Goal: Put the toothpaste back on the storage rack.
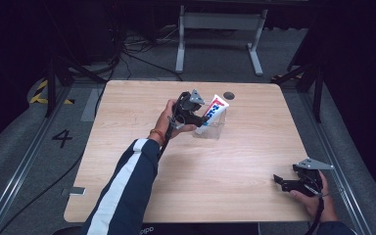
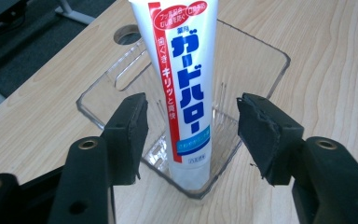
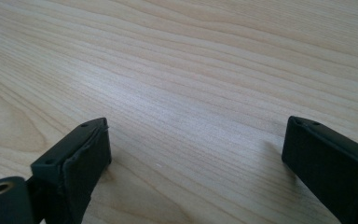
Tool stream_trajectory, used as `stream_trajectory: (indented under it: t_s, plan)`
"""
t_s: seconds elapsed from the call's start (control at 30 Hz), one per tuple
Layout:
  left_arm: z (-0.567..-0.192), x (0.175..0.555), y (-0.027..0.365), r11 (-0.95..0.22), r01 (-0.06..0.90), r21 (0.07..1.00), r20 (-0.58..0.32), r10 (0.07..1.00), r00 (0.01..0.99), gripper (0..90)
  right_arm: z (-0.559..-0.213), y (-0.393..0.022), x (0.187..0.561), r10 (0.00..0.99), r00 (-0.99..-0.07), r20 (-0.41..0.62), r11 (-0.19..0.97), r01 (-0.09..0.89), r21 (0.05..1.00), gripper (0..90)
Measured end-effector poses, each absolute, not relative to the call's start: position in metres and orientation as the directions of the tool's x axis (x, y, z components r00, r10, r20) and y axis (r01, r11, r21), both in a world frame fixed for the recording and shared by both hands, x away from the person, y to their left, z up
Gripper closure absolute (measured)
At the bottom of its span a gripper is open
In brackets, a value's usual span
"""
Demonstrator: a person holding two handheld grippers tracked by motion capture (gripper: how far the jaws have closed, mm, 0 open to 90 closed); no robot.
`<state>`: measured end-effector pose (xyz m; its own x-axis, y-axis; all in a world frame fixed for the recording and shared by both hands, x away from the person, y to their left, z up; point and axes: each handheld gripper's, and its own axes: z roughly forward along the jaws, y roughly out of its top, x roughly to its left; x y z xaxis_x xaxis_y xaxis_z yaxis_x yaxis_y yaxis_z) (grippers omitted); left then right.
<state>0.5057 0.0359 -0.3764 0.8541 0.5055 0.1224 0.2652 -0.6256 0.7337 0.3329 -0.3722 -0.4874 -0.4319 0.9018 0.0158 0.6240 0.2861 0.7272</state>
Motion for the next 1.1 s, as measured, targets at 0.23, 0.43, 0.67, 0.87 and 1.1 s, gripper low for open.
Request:
stream_trajectory:
  t_s: [0.23,0.43,0.67,0.87,1.1]
  plan:
    - [-0.370,0.501,0.043,-0.644,0.258,0.720,0.148,0.506,0.850,40.0,-0.487,-0.372,0.333,0.902,-0.431,0.016,0.285,0.625,0.727,8.0]
    - [-0.367,0.495,0.045,-0.664,0.253,0.704,0.167,0.500,0.850,34.1,-0.487,-0.372,0.333,0.902,-0.431,0.016,0.285,0.625,0.727,8.0]
    - [-0.362,0.487,0.049,-0.676,0.238,0.698,0.181,0.487,0.854,29.0,-0.487,-0.372,0.333,0.902,-0.431,0.016,0.286,0.625,0.727,8.0]
    - [-0.356,0.477,0.054,-0.693,0.227,0.684,0.208,0.484,0.850,26.1,-0.487,-0.372,0.333,0.902,-0.431,0.016,0.286,0.625,0.727,8.0]
    - [-0.352,0.466,0.062,-0.711,0.223,0.667,0.226,0.478,0.849,22.5,-0.487,-0.372,0.333,0.903,-0.430,0.016,0.285,0.625,0.727,8.1]
